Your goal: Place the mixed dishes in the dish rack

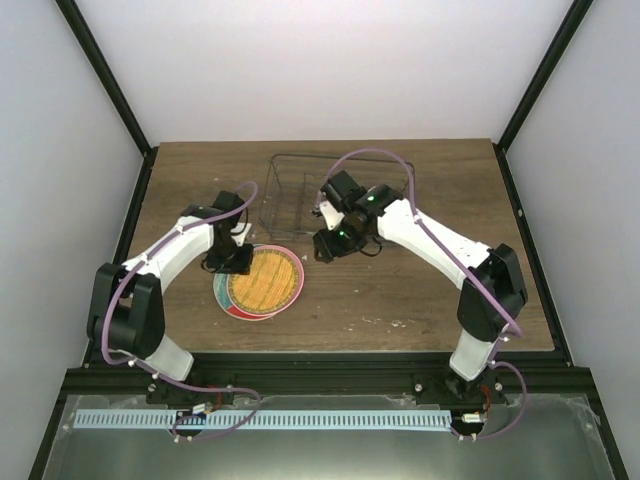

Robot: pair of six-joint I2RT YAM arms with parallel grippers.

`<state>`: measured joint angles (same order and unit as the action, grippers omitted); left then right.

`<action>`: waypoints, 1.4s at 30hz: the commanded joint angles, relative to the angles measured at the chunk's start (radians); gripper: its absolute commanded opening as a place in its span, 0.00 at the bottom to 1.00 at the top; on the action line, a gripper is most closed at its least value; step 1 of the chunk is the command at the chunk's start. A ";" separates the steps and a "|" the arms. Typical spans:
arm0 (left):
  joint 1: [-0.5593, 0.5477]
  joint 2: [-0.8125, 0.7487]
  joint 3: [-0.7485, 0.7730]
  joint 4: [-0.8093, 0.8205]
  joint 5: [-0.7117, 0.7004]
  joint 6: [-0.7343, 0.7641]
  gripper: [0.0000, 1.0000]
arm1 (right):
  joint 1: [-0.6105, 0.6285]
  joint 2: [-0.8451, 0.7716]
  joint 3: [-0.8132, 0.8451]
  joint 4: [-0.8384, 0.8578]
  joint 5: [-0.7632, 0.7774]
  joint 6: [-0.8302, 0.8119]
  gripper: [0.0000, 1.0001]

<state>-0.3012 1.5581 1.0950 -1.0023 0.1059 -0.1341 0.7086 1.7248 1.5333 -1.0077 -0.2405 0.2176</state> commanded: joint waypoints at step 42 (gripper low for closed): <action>0.002 0.102 -0.100 0.157 0.098 -0.004 0.26 | 0.156 0.322 0.198 0.084 -0.103 -0.004 0.56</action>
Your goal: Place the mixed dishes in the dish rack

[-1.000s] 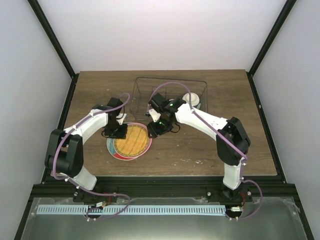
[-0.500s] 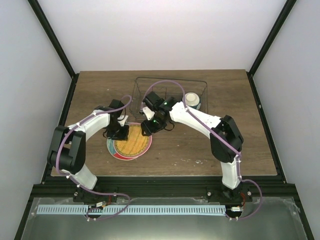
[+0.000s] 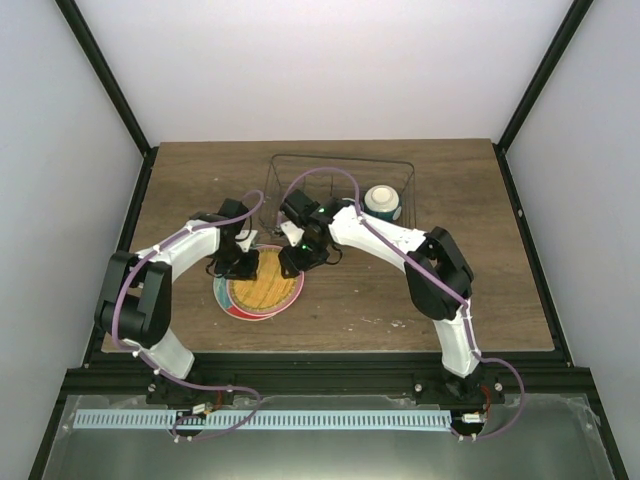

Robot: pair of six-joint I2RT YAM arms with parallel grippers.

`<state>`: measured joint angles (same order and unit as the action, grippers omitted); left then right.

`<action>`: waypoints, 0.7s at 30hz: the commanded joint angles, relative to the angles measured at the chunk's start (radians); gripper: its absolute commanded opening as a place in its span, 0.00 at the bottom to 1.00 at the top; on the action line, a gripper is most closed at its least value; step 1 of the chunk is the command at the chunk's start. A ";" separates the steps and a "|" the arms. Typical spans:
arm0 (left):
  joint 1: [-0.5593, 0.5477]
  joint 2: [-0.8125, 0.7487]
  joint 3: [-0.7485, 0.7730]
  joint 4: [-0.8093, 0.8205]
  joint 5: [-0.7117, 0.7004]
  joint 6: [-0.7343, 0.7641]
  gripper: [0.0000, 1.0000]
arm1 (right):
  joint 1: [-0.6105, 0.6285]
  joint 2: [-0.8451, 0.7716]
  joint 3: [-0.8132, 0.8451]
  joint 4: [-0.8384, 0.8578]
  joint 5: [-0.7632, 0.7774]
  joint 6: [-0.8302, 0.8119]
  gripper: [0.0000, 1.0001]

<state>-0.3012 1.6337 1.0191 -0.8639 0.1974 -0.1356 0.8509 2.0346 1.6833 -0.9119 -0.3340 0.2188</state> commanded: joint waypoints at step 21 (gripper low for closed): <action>0.001 0.027 -0.037 0.035 0.028 -0.004 0.25 | 0.019 0.051 0.066 -0.034 -0.011 0.008 0.54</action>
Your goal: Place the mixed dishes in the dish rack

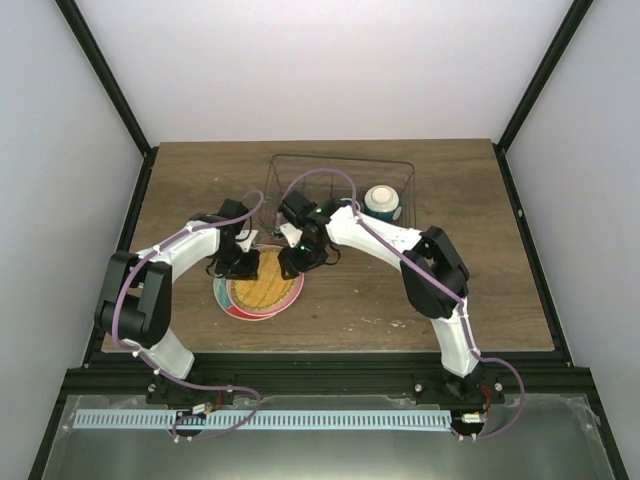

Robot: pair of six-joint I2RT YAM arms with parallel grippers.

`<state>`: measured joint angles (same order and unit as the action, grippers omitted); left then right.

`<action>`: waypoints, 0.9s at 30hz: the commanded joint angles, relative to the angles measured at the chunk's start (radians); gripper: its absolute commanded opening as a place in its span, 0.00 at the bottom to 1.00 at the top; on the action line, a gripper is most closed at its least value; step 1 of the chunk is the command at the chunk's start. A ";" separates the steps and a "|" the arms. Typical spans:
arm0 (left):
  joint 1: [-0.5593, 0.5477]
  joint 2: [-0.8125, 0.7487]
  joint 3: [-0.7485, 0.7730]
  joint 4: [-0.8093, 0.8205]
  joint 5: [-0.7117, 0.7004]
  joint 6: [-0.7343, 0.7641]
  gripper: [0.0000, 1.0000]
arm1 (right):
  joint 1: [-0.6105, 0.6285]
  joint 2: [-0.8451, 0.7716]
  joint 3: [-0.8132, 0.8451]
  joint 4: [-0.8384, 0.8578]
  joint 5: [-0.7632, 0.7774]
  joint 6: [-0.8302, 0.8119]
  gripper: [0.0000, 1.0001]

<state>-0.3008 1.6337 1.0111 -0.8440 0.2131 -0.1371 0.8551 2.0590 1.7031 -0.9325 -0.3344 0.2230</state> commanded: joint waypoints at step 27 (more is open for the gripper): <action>0.002 -0.029 0.029 -0.025 0.028 -0.014 0.28 | 0.030 0.038 0.082 -0.009 -0.002 0.016 0.01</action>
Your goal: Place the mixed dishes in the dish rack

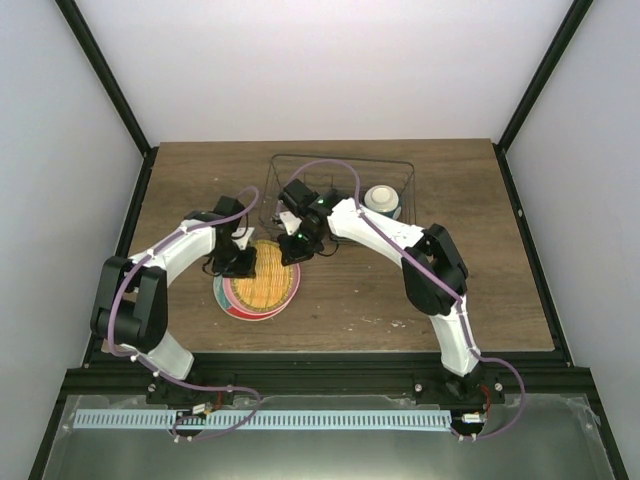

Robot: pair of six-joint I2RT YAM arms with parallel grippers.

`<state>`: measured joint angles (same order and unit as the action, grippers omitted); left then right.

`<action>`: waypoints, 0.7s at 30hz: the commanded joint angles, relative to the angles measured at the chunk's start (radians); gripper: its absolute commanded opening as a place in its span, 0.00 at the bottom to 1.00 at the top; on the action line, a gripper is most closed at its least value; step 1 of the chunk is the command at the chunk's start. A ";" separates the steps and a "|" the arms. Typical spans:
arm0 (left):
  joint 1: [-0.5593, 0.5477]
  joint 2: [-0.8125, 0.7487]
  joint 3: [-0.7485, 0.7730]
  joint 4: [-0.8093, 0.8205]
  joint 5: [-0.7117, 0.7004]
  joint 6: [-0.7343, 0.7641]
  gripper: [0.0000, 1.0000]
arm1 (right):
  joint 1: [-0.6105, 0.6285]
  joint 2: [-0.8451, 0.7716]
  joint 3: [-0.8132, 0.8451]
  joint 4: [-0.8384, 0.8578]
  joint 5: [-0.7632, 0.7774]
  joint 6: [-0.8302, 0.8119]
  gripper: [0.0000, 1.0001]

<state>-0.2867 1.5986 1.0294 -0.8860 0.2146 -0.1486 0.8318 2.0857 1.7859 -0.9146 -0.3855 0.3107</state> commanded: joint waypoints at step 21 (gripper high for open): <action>0.107 -0.299 0.466 -0.242 -0.126 -0.042 0.99 | 0.052 -0.150 0.121 -0.236 0.354 -0.160 0.01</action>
<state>-0.2310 1.3258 1.4384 -1.0912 0.1436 -0.1692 0.8742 2.0254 1.8488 -1.0328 -0.2035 0.2142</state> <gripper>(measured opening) 0.972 0.061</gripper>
